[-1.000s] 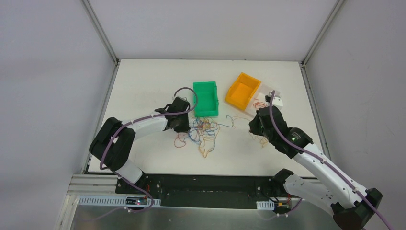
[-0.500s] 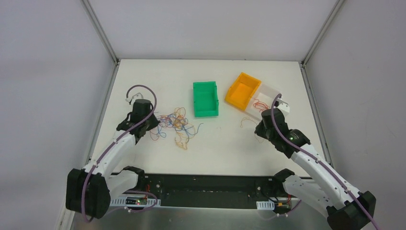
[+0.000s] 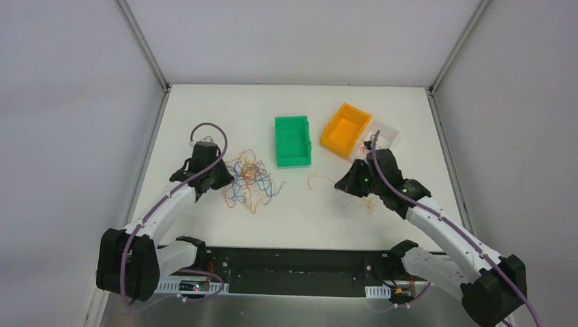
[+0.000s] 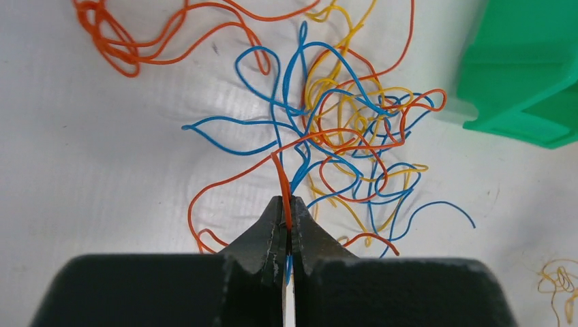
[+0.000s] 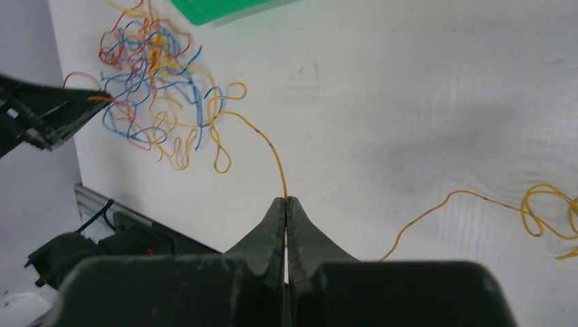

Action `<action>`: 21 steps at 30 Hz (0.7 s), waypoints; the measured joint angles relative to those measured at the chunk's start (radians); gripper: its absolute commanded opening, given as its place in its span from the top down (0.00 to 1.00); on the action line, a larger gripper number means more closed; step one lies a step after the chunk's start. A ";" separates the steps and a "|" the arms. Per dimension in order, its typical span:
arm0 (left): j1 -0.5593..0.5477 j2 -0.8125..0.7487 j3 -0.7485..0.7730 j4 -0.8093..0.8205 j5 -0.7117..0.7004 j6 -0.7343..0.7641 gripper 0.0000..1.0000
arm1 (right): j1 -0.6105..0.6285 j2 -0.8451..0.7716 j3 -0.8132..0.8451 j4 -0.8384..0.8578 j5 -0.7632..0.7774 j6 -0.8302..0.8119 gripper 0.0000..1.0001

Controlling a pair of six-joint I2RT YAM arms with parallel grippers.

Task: Untangle the cables

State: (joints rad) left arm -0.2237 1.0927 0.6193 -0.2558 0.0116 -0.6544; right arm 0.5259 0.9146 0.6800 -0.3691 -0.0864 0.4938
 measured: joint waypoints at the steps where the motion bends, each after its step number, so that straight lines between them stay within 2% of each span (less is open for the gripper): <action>1: -0.002 0.009 0.000 0.005 0.018 0.003 0.89 | 0.016 0.023 0.006 0.014 -0.033 -0.002 0.97; 2: -0.007 0.018 0.000 0.011 0.036 0.010 0.80 | 0.028 0.039 0.011 0.026 -0.053 -0.003 0.81; 5: -0.032 0.022 0.004 0.019 0.085 0.027 0.40 | 0.052 0.082 0.041 0.023 -0.060 0.000 0.14; 6: -0.035 0.022 0.006 0.021 0.098 0.039 0.32 | 0.053 0.092 0.053 0.011 -0.034 0.005 0.02; 9: -0.040 0.022 0.016 0.028 0.147 0.065 0.21 | 0.051 0.106 0.080 -0.038 0.095 0.020 0.01; 14: -0.043 0.014 0.031 0.010 0.189 0.093 0.13 | 0.029 0.106 0.085 -0.156 0.275 0.029 0.01; 19: -0.083 -0.018 0.061 -0.026 0.215 0.115 0.01 | -0.015 0.102 0.053 -0.223 0.347 0.030 0.00; 21: -0.110 -0.030 0.077 -0.039 0.216 0.120 0.01 | -0.040 0.102 0.035 -0.247 0.360 0.041 0.01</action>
State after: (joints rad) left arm -0.3336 1.0630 0.6964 -0.2951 0.2276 -0.5346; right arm 0.4862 1.0164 0.7147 -0.6163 0.2737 0.5346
